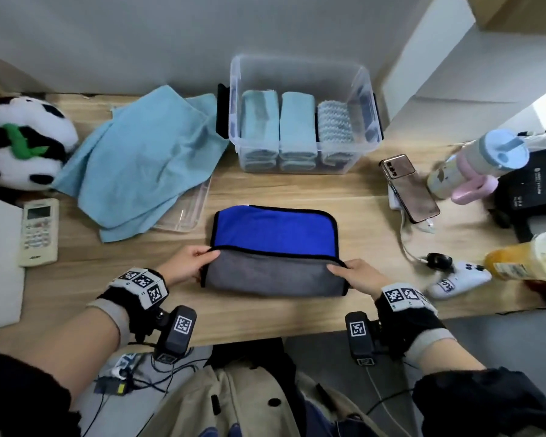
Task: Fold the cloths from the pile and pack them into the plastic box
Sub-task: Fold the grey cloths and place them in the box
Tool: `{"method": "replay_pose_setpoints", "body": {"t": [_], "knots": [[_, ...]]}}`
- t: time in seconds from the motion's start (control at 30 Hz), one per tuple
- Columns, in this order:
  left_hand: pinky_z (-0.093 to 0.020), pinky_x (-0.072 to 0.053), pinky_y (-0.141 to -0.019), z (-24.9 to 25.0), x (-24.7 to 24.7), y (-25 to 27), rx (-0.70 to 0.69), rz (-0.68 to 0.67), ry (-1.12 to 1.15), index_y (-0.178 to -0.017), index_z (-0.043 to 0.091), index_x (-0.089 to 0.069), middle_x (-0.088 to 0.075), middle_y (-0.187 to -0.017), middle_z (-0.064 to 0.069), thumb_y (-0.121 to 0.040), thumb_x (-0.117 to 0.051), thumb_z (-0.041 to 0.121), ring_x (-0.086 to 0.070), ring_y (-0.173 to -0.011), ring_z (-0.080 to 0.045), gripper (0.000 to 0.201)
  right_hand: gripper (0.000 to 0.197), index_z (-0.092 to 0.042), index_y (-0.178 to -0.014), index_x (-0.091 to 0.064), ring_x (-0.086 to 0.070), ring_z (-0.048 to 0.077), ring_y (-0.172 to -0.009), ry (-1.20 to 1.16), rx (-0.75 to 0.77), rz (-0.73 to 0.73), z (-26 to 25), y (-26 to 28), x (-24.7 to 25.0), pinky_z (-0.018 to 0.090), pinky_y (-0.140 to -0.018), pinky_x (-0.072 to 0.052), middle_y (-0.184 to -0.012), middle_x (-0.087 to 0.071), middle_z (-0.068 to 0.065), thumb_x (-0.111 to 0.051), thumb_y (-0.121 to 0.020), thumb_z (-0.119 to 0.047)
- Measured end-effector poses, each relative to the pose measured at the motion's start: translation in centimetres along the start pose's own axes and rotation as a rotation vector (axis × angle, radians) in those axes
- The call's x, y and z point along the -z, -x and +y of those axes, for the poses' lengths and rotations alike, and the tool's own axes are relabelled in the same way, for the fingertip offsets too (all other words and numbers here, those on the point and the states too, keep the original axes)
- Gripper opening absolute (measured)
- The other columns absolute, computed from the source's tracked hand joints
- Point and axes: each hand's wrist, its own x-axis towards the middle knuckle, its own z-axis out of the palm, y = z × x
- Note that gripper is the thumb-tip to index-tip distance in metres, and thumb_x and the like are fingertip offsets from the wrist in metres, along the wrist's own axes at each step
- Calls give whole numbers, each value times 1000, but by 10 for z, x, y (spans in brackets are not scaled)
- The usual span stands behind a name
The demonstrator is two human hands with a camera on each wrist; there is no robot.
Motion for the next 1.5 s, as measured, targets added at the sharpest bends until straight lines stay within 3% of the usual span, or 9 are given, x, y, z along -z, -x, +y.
{"method": "replay_pose_setpoints", "body": {"t": [0.1,0.3,0.47,0.77,0.87,1.0,1.13,1.33,1.5], "knots": [[-7,-33,-38,7,-6,-5,-78,139,5,-81,10,-62,-60,-53,9,-94,-51,11,-50,-40,1,17,32,5,-87,-68,-66,26,-85,-84,93,119,1,-4,-7,25,-69,-46,-94,-70,17,-56,-93,-24],[-9,-38,-48,27,-4,-34,-152,378,-12,-107,0,-66,-60,-73,-5,-87,-64,21,-51,-49,4,30,39,-21,-54,-46,-45,13,-62,-125,192,321,-16,-27,-1,24,-55,-33,-58,-48,-5,-57,-92,-23],[-26,-38,-74,37,-1,-57,-131,463,-93,-94,5,-69,-60,-78,-9,-83,-68,29,-51,-76,-17,26,44,-21,-52,-39,-37,11,-52,-84,149,364,-32,-48,5,26,-51,-27,-52,-40,-5,-54,-93,-29],[-24,-35,-68,44,-7,-63,-74,582,-331,-79,6,-69,-64,-76,-7,-86,-63,32,-56,-76,-24,27,46,-17,-54,-39,-44,26,-65,114,38,379,-46,-72,4,30,-62,-32,-54,-42,1,-46,-95,-37],[-27,-39,-69,51,-12,-60,-57,601,-405,-75,11,-67,-70,-84,-12,-87,-60,32,-61,-84,-32,25,46,-16,-56,-40,-48,28,-71,208,-21,392,-50,-74,5,29,-65,-34,-58,-46,3,-44,-96,-38],[-28,-40,-76,59,-18,-63,-38,586,-419,-101,9,-61,-66,-105,-11,-86,-62,29,-60,-100,-30,26,45,-12,-59,-45,-53,31,-76,273,-72,401,-53,-77,4,29,-67,-38,-71,-55,10,-45,-94,-41],[-31,-44,-94,57,-20,-74,60,479,-130,-121,7,-47,-55,-123,-10,-77,-74,28,-55,-112,-26,56,43,-4,-98,-53,-60,32,-90,238,-77,508,-48,-71,4,29,-68,-38,-89,-60,12,-55,-88,-45],[-44,-51,-91,63,-16,-74,-71,418,47,-112,27,-51,-59,-113,-8,-72,-75,8,-60,-104,-26,51,42,-5,-106,-60,-61,33,-98,234,-43,476,-33,-62,-3,27,-71,-40,-105,-67,13,-65,-82,-39],[-14,-43,-86,62,-12,-64,-302,323,34,-130,30,-46,-47,-138,-8,-83,-49,-11,-42,-132,-17,63,25,-12,-78,-57,-56,27,-82,79,-6,413,-30,-57,-5,27,-69,-37,-75,-60,1,-67,-82,-35]]}}
